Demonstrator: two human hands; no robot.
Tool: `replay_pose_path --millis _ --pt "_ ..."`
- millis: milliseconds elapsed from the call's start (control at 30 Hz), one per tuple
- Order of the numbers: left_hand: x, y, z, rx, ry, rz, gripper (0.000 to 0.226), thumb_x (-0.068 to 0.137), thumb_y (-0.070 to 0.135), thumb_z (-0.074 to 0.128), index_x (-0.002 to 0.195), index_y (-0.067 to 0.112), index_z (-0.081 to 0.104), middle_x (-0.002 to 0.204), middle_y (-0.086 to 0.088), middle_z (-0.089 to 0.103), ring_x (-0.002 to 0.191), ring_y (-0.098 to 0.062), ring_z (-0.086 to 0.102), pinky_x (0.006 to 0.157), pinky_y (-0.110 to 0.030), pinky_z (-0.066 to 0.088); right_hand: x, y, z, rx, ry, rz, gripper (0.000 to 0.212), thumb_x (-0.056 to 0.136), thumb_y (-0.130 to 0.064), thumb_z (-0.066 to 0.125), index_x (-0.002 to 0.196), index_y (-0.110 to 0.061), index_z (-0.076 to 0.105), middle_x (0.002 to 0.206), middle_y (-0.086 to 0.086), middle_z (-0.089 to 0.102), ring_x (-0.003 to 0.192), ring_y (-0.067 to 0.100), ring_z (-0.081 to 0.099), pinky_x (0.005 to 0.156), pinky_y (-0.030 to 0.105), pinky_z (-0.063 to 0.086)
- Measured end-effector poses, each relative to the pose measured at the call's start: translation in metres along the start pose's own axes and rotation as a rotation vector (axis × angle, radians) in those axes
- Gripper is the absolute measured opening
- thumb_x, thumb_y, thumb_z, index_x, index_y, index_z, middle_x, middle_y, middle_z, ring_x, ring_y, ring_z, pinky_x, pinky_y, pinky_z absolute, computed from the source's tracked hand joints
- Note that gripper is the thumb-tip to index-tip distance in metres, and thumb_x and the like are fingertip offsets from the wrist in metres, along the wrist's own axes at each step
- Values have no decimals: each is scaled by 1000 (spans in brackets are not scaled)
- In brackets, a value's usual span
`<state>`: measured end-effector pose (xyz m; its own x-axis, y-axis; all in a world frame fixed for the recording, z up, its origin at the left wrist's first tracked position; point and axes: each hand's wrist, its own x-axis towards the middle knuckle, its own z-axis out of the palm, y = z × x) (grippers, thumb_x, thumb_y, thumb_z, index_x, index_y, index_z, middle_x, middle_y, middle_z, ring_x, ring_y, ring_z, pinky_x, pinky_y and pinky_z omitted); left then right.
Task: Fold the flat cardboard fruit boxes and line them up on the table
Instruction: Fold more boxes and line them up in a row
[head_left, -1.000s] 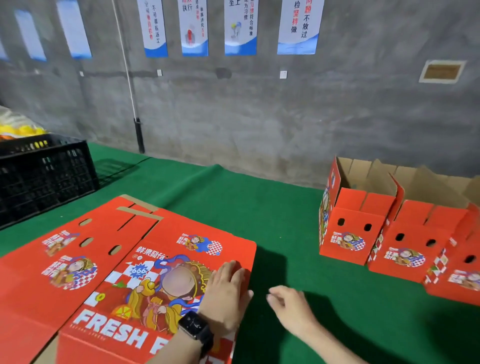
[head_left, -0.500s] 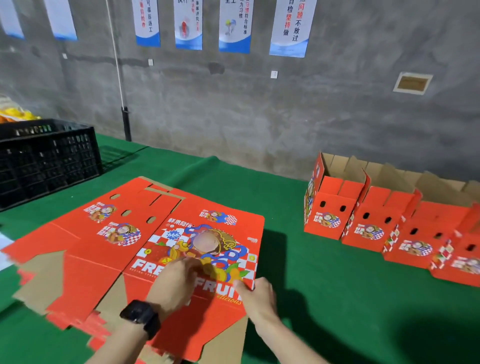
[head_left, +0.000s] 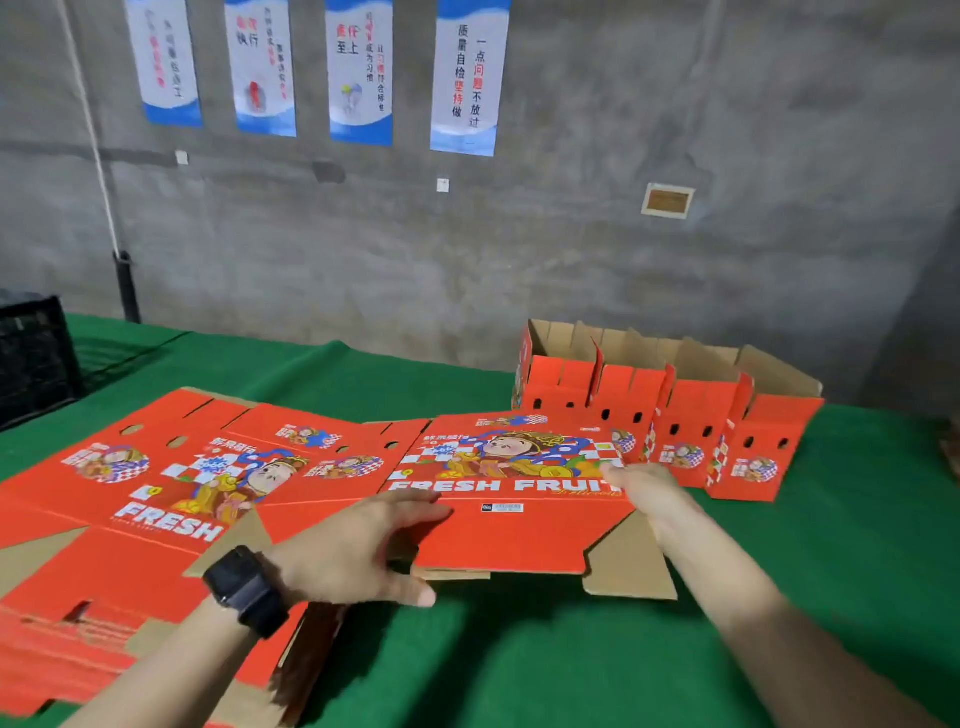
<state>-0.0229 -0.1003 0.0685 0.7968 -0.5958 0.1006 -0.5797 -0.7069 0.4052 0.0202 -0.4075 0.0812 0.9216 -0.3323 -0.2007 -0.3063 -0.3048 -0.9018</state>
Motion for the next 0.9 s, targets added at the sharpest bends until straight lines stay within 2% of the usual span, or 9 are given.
replay_pose_path --millis 33,100,267,400,500,633,700,800,900 --pt "6 11 -3 12 5 39 77 79 44 73 145 29 36 154 9 26 137 3 24 106 -4 12 2 -1 -19 -59 13 18 52 94 -32 60 134 -1 47 138 14 51 124 30 50 96 37 40" --pt "18 36 -9 50 41 131 68 83 39 69 144 29 38 151 9 33 135 3 28 105 -3 15 3 -5 -56 -185 38 14 67 93 -38 60 143 -1 37 153 15 33 138 31 35 110 40 29" --pt "42 106 -5 405 99 361 72 84 28 56 149 28 23 141 2 45 117 -22 54 96 -30 45 -9 -16 -120 -241 66 15 48 95 -27 60 132 3 51 142 19 47 127 30 49 110 41 33" --pt "65 138 5 677 90 442 51 89 24 44 138 17 36 110 -10 62 85 -35 62 69 -38 49 -17 -4 -153 3 26 81 27 94 -4 52 119 4 58 110 22 63 94 26 69 89 40 53" --pt "80 138 0 616 144 403 12 95 22 38 97 14 46 77 -7 59 64 -30 50 58 -33 33 -18 12 -160 551 -21 171 18 95 -5 45 88 4 59 86 24 68 70 39 71 45 26 55" --pt "95 137 -3 426 193 309 14 97 25 44 86 16 43 62 10 34 62 -17 38 56 -22 23 -20 20 -132 834 -65 180 55 103 -42 37 135 2 42 118 32 58 100 43 64 45 36 57" --pt "102 138 -8 371 219 259 15 98 26 45 94 12 50 70 7 46 66 -16 43 59 -23 29 -27 24 -110 721 78 64 47 102 -32 45 133 4 41 103 26 63 82 33 68 52 34 59" --pt "107 146 -19 322 224 190 18 97 24 48 102 9 55 90 -5 62 74 -19 52 65 -28 39 -43 29 -79 285 338 -436 21 93 -7 57 114 -10 59 96 3 64 71 15 67 63 28 56" --pt "109 156 -32 292 222 159 19 96 21 50 105 6 58 98 -8 65 80 -22 57 68 -29 42 -62 16 -59 -61 253 -829 31 84 -10 68 103 -31 56 108 -16 56 75 2 63 70 12 49"
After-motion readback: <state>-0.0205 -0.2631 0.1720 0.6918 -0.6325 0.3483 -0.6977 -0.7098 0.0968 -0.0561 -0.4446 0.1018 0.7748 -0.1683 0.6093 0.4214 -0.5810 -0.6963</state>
